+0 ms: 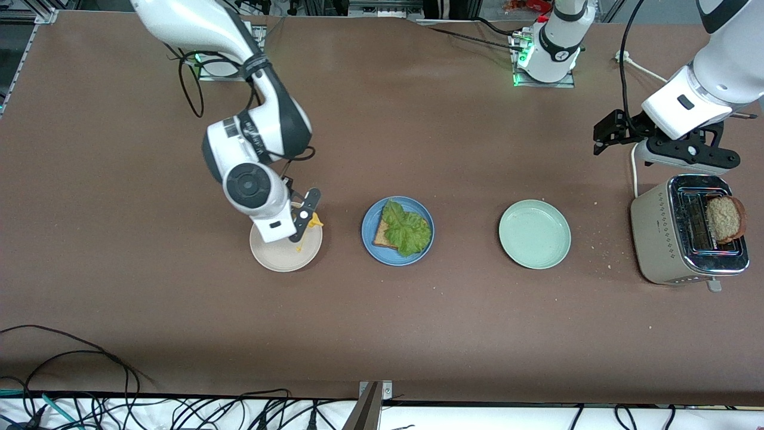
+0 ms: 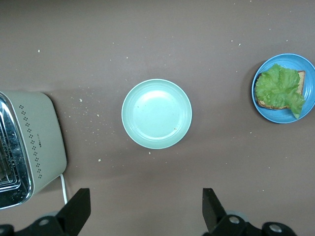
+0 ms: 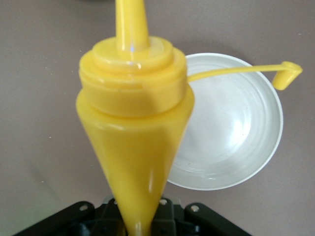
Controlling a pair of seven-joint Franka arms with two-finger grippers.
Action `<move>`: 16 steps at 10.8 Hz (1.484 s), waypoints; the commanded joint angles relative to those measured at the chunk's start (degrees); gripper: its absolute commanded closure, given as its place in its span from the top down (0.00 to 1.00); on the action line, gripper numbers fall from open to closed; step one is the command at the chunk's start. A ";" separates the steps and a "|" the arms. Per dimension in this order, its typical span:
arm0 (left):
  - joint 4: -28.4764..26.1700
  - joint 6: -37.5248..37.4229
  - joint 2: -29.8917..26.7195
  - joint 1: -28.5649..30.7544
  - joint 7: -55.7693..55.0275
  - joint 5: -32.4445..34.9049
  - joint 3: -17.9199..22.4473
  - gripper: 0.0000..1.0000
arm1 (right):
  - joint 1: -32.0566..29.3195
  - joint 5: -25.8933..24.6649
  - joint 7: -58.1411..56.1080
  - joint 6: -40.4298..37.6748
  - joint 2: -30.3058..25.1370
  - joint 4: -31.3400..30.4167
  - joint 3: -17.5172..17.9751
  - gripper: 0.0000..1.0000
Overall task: Make sandwich in blue plate with both arms
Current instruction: 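Lift the mustard bottle with the right gripper over the blue plate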
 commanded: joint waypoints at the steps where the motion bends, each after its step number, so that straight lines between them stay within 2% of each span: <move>1: 0.49 -0.88 -0.42 0.14 0.62 -0.70 0.01 1.00 | 10.06 -4.94 5.29 -4.23 2.58 3.16 -6.73 0.00; 3: 0.49 -0.88 -0.42 0.14 0.62 -0.70 0.01 1.00 | 14.64 -6.45 8.38 -6.51 5.21 5.44 -8.85 0.00; 5: 0.49 -0.88 -0.42 0.14 0.62 -0.70 0.01 1.00 | 19.47 -6.45 9.96 -9.41 8.98 9.21 -12.62 0.00; 8: 0.49 -0.88 -0.42 0.14 0.62 -0.70 0.01 1.00 | 24.14 -6.37 14.87 -12.50 15.40 15.72 -14.91 0.00; 12: 0.49 -0.88 -0.42 0.14 0.62 -0.70 0.01 1.00 | 27.05 -6.37 21.03 -14.35 22.44 22.32 -15.36 0.00; 16: 0.49 -0.88 -0.42 0.23 0.62 -0.70 0.01 1.00 | 27.23 -6.37 22.10 -14.26 23.06 22.68 -15.19 0.00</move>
